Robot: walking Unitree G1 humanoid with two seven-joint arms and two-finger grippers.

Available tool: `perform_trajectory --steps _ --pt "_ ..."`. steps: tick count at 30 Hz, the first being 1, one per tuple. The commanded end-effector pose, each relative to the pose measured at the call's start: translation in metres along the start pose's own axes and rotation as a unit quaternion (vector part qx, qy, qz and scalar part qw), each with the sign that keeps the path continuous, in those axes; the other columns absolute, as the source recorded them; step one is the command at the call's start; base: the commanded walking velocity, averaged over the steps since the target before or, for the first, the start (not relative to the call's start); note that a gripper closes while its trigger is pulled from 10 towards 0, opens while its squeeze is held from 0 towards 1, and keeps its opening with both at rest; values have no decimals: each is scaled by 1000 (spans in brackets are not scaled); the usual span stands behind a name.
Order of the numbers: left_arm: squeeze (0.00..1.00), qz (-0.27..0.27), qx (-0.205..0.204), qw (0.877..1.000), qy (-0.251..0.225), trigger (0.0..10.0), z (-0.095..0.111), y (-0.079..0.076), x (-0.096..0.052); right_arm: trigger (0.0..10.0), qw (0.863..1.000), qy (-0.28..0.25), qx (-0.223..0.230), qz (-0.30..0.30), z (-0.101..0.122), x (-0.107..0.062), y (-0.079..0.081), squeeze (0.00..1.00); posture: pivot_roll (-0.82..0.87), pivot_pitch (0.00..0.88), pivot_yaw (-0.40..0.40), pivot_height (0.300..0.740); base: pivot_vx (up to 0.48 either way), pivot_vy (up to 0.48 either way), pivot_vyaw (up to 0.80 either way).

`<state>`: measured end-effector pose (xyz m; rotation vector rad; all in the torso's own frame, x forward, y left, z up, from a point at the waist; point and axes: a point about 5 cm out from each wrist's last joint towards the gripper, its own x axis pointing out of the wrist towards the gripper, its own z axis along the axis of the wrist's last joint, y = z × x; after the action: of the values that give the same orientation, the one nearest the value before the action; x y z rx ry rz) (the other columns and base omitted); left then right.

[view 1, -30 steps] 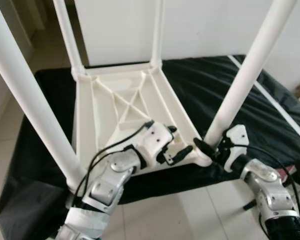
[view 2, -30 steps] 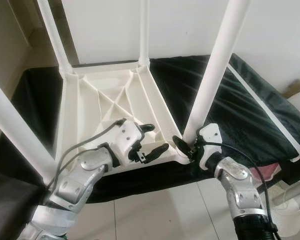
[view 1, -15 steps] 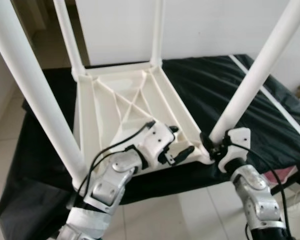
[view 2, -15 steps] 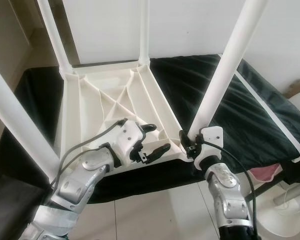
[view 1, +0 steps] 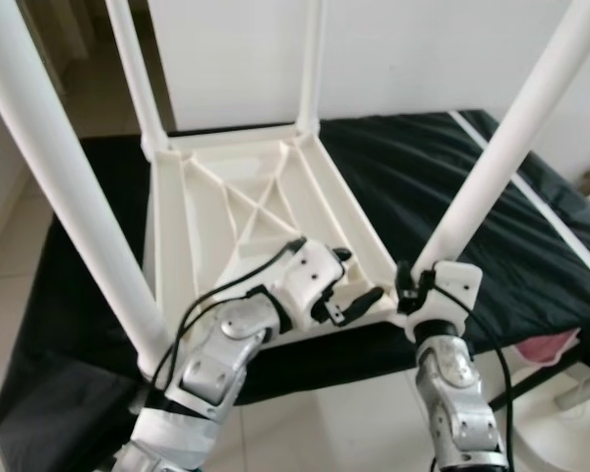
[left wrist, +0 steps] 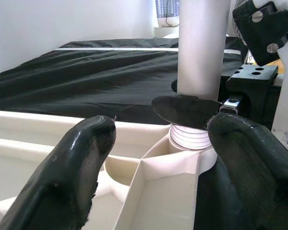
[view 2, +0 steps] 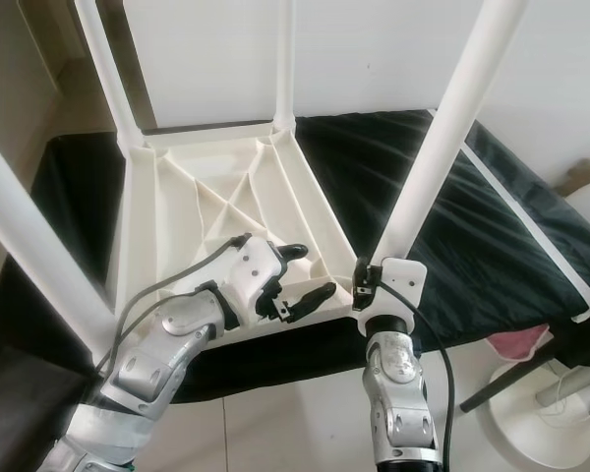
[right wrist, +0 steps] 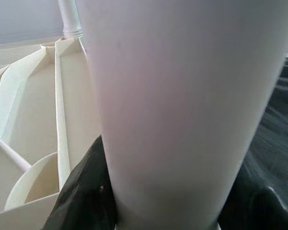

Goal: Building children table

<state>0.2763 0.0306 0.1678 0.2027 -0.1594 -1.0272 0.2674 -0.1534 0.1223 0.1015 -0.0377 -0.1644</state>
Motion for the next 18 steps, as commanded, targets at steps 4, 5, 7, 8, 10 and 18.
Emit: perform_trajectory --steps 4,5,7,8,10,18 --pt "0 -11 0 1000 -1 10000 0 -2 0 10000 998 59 17 -24 -22 -9 -1 0 -38 13 -41 740 0 0 0" --pt "0 -10 -1 1000 -1 10000 0 -2 0 10000 998 59 17 -26 -22 -9 0 0 -38 13 -41 740 0 0 0" --pt "0 -9 -1 1000 -1 10000 0 -2 0 10000 998 59 17 -27 -22 -9 0 0 -37 11 -41 740 0 0 0" --pt "0 -9 -1 1000 -1 10000 0 -2 0 10000 998 59 17 -27 -22 -9 0 0 -37 11 -41 740 0 0 0" --pt "0 -8 -1 1000 0 10000 -1 -2 0 10000 998 58 17 -30 -22 -9 1 0 -34 7 -43 740 0 0 0" --pt "0 -6 2 1000 0 10000 -1 -1 -1 10000 998 56 25 -30 -21 -8 1 1000 -32 1 -40 740 0 0 0"
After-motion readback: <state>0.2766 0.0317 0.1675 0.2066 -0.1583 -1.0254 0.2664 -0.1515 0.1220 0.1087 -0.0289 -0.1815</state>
